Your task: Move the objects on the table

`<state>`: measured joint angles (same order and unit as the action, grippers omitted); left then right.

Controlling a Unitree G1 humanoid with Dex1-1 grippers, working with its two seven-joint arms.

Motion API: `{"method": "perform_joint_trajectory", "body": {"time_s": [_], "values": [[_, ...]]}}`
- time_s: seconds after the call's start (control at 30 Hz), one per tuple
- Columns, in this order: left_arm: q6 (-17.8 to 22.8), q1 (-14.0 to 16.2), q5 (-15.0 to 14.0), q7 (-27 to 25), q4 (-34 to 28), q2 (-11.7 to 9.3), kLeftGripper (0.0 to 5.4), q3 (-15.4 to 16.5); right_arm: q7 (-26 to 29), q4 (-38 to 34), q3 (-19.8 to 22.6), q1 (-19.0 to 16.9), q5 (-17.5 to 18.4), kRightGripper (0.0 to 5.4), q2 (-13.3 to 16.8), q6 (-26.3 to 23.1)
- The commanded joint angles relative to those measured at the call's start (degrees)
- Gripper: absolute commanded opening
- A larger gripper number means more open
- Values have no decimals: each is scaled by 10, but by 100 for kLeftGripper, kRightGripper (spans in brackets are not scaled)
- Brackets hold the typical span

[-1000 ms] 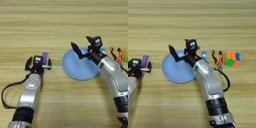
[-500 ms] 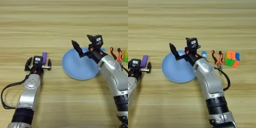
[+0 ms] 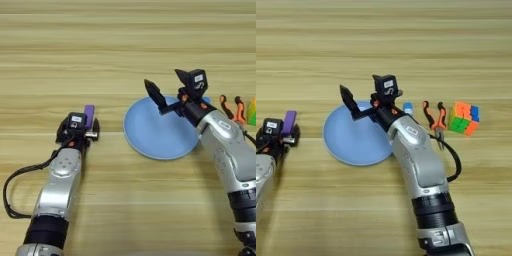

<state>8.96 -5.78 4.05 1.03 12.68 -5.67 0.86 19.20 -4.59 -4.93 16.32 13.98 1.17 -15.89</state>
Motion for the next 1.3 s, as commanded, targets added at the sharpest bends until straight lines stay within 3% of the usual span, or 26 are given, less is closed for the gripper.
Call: {"method": "perform_joint_trajectory", "body": {"time_s": [0.03, 0.67, 1.3], "values": [[34, 20, 1, 1, 23, -2, 327, 3, -3, 1, 4, 11, 7, 540, -1, -10], [29, 16, -1, 0, 22, -3, 138, 11, -3, 10, 5, 15, 5, 540, -4, -8], [-8, 20, -19, -17, -12, 6, 138, 12, 0, 50, 9, 18, 4, 540, -6, 6]]}}
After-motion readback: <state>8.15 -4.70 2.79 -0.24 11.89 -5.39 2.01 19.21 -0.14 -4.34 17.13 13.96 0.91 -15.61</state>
